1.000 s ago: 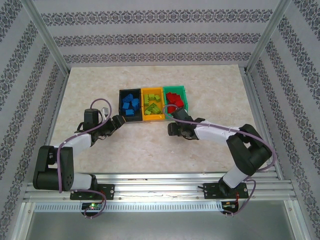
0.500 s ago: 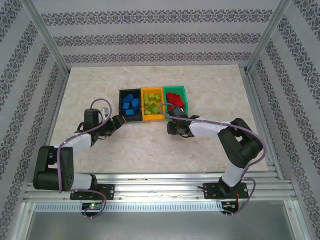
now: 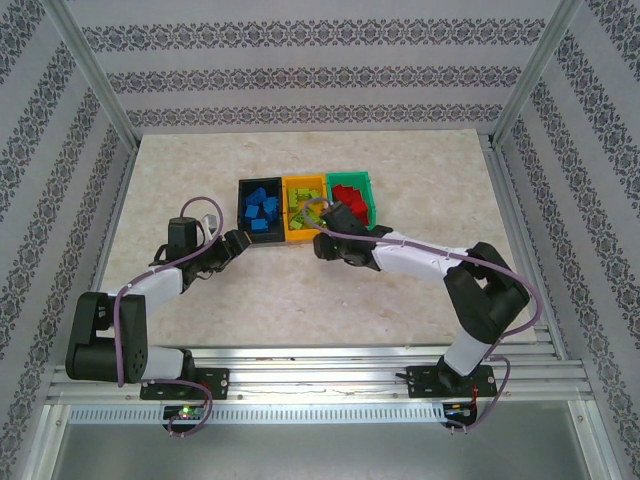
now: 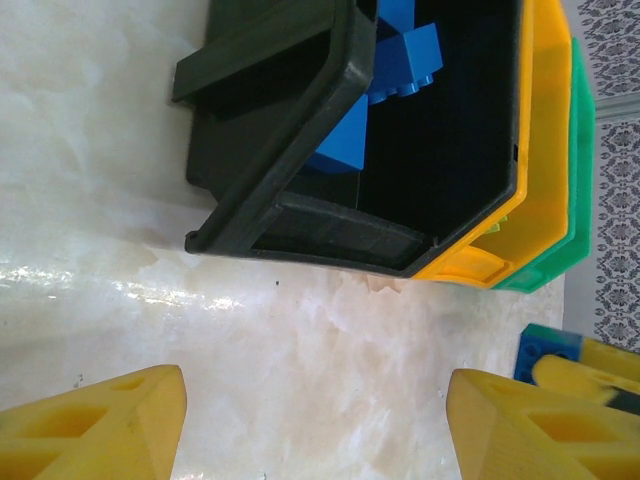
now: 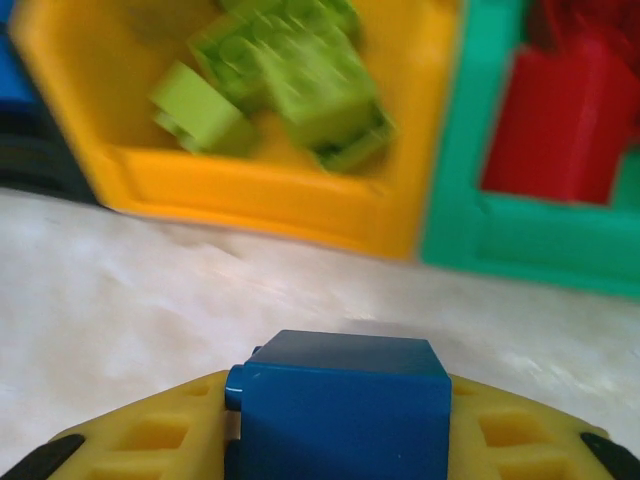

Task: Sort the legos into containers by color
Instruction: Pick up the lego from the center of the table, then place the lego in the container.

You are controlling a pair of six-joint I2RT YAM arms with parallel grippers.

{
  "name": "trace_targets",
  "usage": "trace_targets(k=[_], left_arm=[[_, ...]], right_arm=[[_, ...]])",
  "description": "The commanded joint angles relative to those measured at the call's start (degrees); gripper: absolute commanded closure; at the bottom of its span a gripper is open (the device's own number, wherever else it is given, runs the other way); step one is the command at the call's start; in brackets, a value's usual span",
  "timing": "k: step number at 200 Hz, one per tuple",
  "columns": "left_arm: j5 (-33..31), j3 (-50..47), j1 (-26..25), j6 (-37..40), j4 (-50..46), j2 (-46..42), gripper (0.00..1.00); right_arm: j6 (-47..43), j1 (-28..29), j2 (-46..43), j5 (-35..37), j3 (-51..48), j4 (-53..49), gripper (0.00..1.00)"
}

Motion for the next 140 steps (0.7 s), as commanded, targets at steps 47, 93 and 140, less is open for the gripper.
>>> trace_targets(k=[47, 93, 140], left_arm=[[0.3, 0.5, -0.7, 2.4, -5.3, -4.0, 0.3], [-0.2, 1.6, -0.6, 3.2, -7.7, -4.6, 0.3], [-1.9, 3.6, -0.1, 5.2, -10.4, -4.6, 0.28]], right_arm=[[-3.8, 1.2, 14.8, -7.5, 25.0, 1.7, 0.61], [-3.9, -0.1, 26.8, -11.4, 42.2, -1.3, 0.5], [-3.7, -1.1, 25.4, -12.7, 41.0, -0.1, 0.39]])
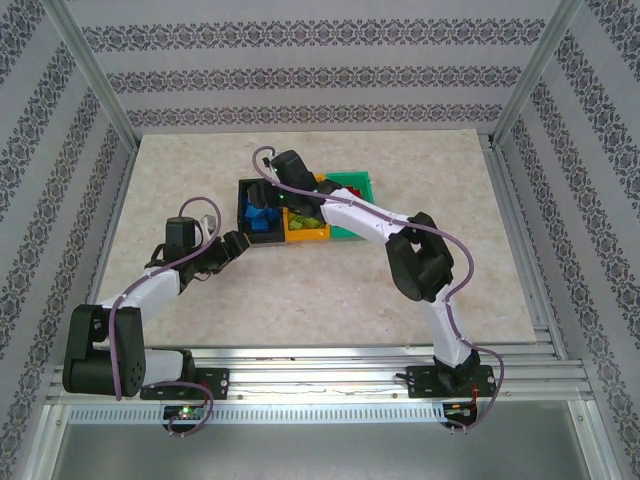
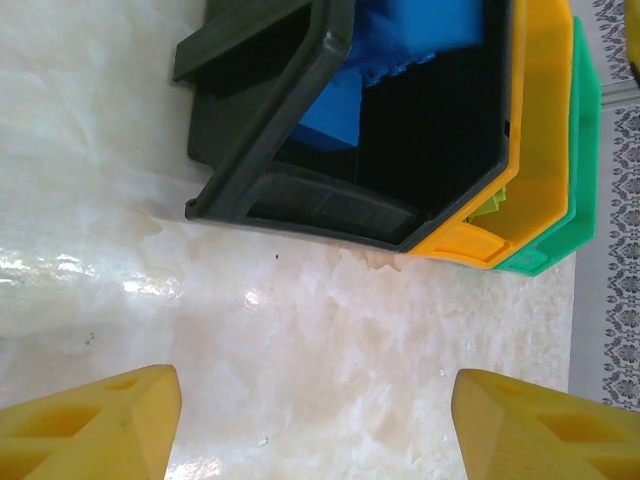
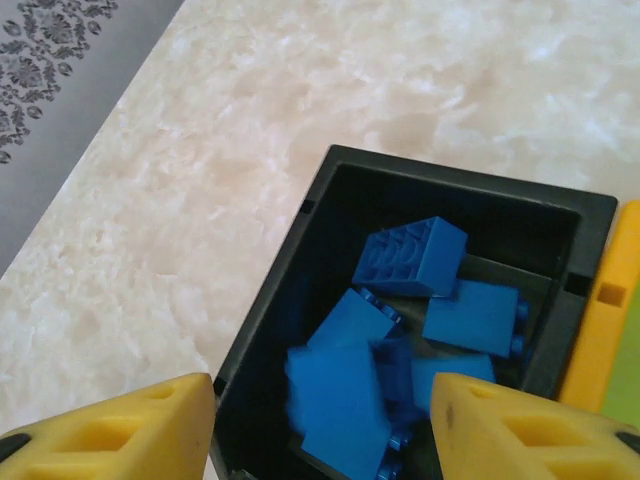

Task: Sort the legos into containers by color
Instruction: Place the lego in the container.

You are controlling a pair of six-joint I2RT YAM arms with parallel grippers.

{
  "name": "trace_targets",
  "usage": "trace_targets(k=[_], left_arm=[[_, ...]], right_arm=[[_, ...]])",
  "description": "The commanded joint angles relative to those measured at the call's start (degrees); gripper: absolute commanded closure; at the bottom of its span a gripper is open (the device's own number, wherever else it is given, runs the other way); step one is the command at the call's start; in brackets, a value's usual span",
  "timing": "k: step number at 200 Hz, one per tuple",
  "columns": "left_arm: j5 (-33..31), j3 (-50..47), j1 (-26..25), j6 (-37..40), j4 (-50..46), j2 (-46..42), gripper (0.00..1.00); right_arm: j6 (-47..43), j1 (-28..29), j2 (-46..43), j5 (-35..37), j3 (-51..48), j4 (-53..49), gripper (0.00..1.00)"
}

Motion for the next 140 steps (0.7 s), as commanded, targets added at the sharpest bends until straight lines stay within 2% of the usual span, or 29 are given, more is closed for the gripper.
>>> trace_targets(k=[1, 43, 76, 98, 140], left_arm=[[-1.3, 2.2, -0.1, 2.6, -3.0, -1.0, 0.28], [-2.9, 3.3, 2.8, 3.4, -1.7, -0.5, 0.27], [-5.4, 4.4, 6.0, 5.3, -1.0, -1.5, 0.27], [-8.0, 4.3, 8.0, 6.1, 0.3, -2.5, 0.26], [-13.2, 3.2, 11.0, 7.9, 3.4, -4.6, 0.26]], right_arm=[[-0.8, -0.8, -2.5, -1.4, -1.6, 0.0, 0.4], [-3.7, -2.8, -16.4, 2.6, -19.2, 5.6, 0.39], [-8.5, -5.5, -30.5, 10.1, -34.8, 7.2, 0.38], [-10.2, -9.1, -39.7, 14.0, -44.2, 7.4, 0.36], [-10.9, -19.3, -55.9, 18.2, -59.7, 9.1, 0.35]])
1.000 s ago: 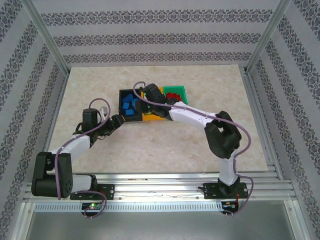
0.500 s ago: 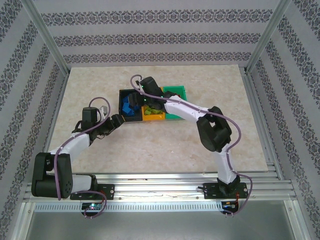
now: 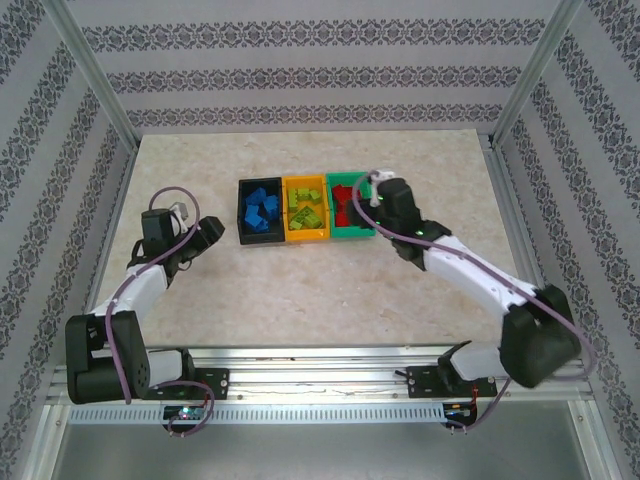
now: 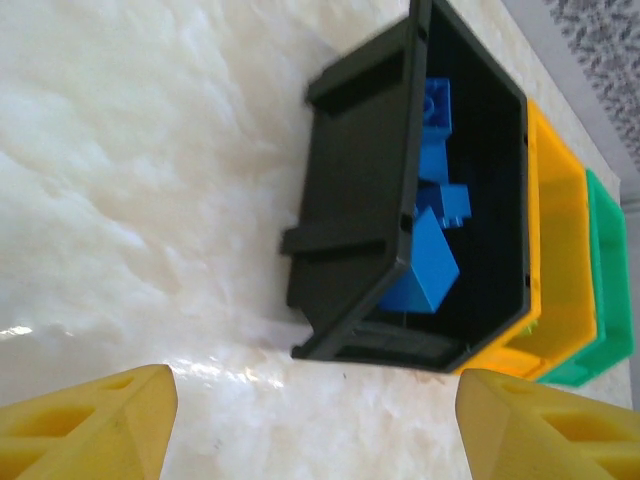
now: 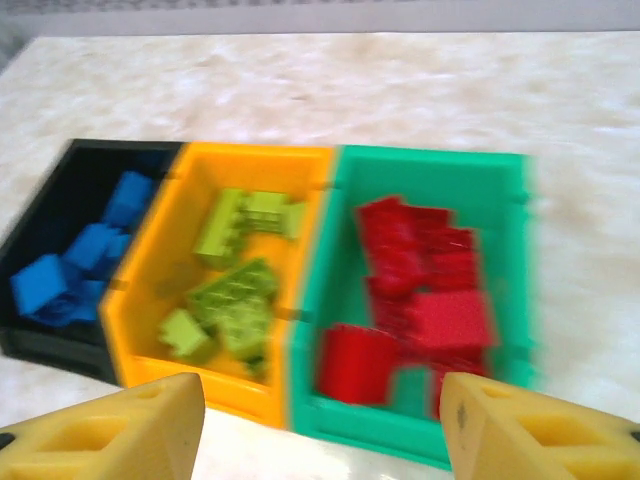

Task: Sort the legos into containers by color
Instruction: Place the lego in the container, then reset both arms

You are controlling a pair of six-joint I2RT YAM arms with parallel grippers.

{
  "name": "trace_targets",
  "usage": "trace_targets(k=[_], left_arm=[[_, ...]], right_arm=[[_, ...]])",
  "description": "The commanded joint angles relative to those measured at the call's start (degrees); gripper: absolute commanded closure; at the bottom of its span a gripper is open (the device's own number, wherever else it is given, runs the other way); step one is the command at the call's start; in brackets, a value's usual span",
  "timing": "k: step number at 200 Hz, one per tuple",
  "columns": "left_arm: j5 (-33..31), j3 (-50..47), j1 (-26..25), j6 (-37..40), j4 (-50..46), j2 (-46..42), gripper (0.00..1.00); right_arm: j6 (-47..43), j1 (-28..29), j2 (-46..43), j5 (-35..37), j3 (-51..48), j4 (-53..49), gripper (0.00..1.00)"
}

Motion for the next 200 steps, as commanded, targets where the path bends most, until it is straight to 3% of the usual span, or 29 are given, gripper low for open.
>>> trace_targets(k=[1, 32, 56, 80, 96, 146, 200], left_arm=[[-4.9, 0.1, 1.6, 3.0, 3.4, -2.4, 0.26], [-12.5, -2.0, 1.9, 5.3, 5.4, -5.8, 0.18], [-19.7, -5.7, 1.9, 6.4, 9.1, -8.4, 0.0], [-25.3, -9.0, 2.0, 7.9, 14.1, -8.7, 0.0], [-26.9, -10.3, 2.0, 8.6, 16.5, -8.5, 0.0], [-30.4, -15.0, 2.0, 11.5, 31.8, -2.4, 0.0], [-28.6, -17.0, 1.9, 17.7, 46.4, 6.0, 0.0]], right_arm=[[-1.8, -5.0, -6.6, 5.2, -7.3, 1.6, 0.36], [-3.8, -13.8, -15.7, 7.8, -16.3, 4.4, 0.3], [-5.9, -18.9, -20.4, 13.2, -23.9, 11.5, 0.15], [-7.5, -22.2, -21.6, 19.1, -33.3, 25.6, 0.11], [-10.0, -23.6, -20.0, 19.2, -37.6, 34.5, 0.11], [-10.1, -25.9, -7.7, 15.2, -36.7, 43.8, 0.05], [-13.4, -26.0, 2.3, 4.8, -34.3, 53.8, 0.05]])
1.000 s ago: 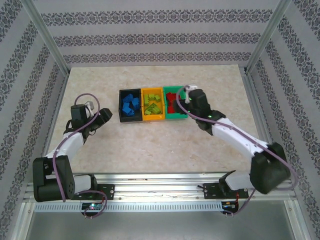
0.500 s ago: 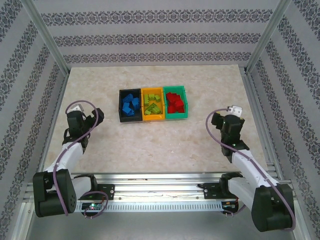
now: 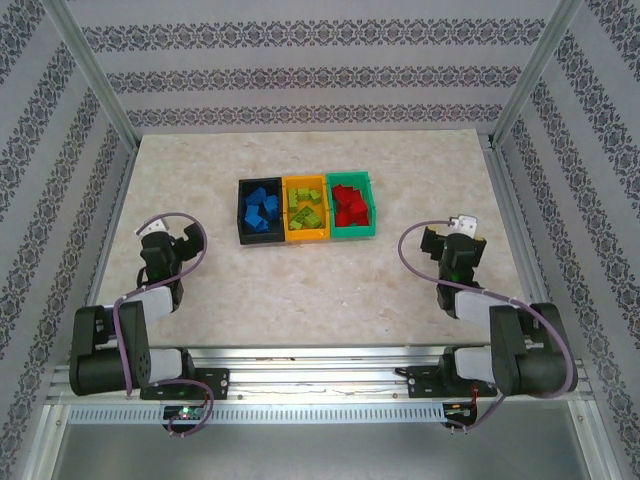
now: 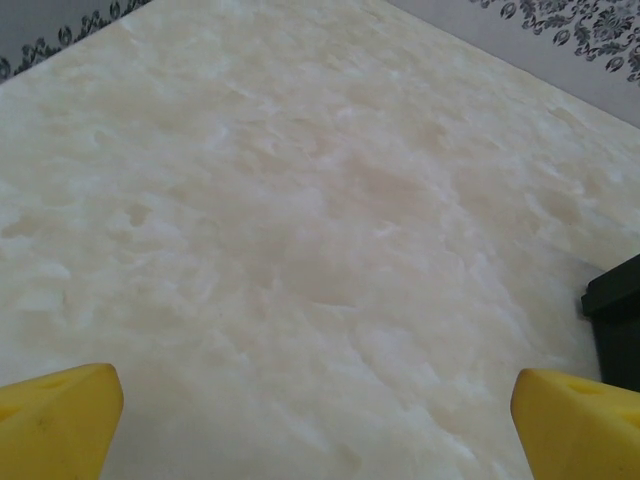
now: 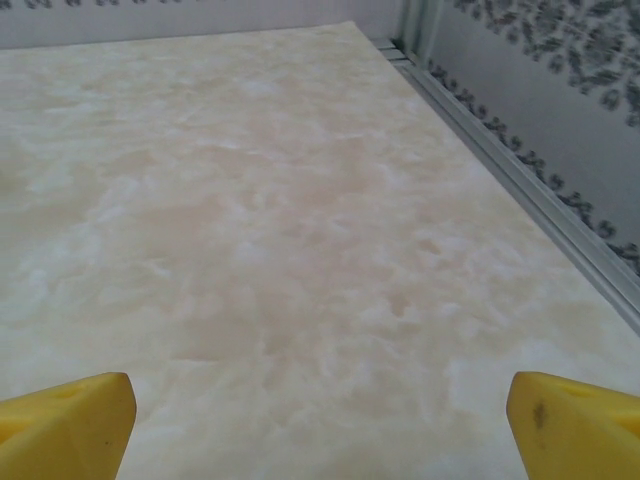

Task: Sort the legos into containers by color
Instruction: Reset both arms

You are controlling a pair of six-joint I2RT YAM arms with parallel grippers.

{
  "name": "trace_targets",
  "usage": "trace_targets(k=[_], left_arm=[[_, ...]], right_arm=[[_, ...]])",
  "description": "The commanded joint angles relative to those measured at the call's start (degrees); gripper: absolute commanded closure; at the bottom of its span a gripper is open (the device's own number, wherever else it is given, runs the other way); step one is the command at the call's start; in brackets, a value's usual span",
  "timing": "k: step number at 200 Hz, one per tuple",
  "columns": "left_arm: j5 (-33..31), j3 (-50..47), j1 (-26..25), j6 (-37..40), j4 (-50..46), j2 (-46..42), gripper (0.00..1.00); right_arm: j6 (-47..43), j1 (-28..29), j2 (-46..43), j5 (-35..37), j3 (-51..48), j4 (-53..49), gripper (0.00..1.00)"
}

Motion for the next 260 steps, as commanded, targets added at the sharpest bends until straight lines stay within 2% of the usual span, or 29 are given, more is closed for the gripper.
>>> trace_targets(k=[1, 28, 41, 62, 116, 142, 156, 167, 172, 183, 196, 211, 224, 260], left_arm=[[-0.4, -1.4, 0.5, 4.4, 12.3, 2.3, 0.0], [2.8, -2.3, 0.5, 5.7, 20.4, 7.9, 0.0], [4.5, -2.0, 0.5, 6.4, 18.5, 7.2, 0.0], [6.4, -1.7, 0.4, 7.4, 19.3, 7.9, 0.0], [8.8, -1.3, -0.7, 9.6, 19.8, 8.5, 0.0], [10.5, -1.1, -2.8, 13.0, 20.8, 9.3, 0.0], [9.5, -2.3, -5.5, 16.1, 25.1, 12.7, 0.0], [9.3, -2.7, -6.7, 16.9, 34.0, 18.3, 0.01], [9.7, -2.6, -6.7, 17.1, 30.7, 16.7, 0.01], [5.9, -0.6, -6.8, 16.0, 22.1, 13.7, 0.01], [6.6, 0.1, -6.9, 16.3, 26.0, 16.6, 0.01], [7.5, 1.2, -6.9, 16.7, 20.7, 14.9, 0.01], [7.7, 0.8, -6.9, 16.7, 23.8, 16.1, 0.01], [7.8, 1.1, -6.9, 16.7, 22.1, 15.6, 0.01]], right_arm=[[-1.8, -0.4, 3.3, -6.0, 1.1, 10.2, 0.05], [-3.4, -0.2, 11.6, -10.5, -1.8, 23.6, 0.06], [-3.8, 0.1, 14.1, -10.5, -2.1, 28.1, 0.06], [-3.9, 0.3, 12.7, -9.8, -0.3, 22.4, 0.05], [-4.0, 0.5, 13.5, -10.2, 2.1, 19.6, 0.02], [-4.6, 0.8, 13.4, -11.1, 2.4, 18.8, 0.02], [-5.0, 1.1, 13.4, -11.0, 2.3, 19.1, 0.02], [-5.2, 1.2, 13.4, -11.0, 2.2, 19.4, 0.02], [-5.2, 1.2, 13.5, -11.0, 2.2, 19.3, 0.02], [-5.2, 1.2, 13.4, -11.0, 2.2, 19.2, 0.02], [-5.1, 1.2, 13.4, -10.9, 2.7, 18.2, 0.02], [-4.9, 1.1, 13.3, -10.8, 3.5, 15.8, 0.02], [-4.8, 0.9, 13.4, -11.0, 3.5, 15.9, 0.02], [-4.9, 0.9, 13.4, -11.0, 3.5, 15.9, 0.02]])
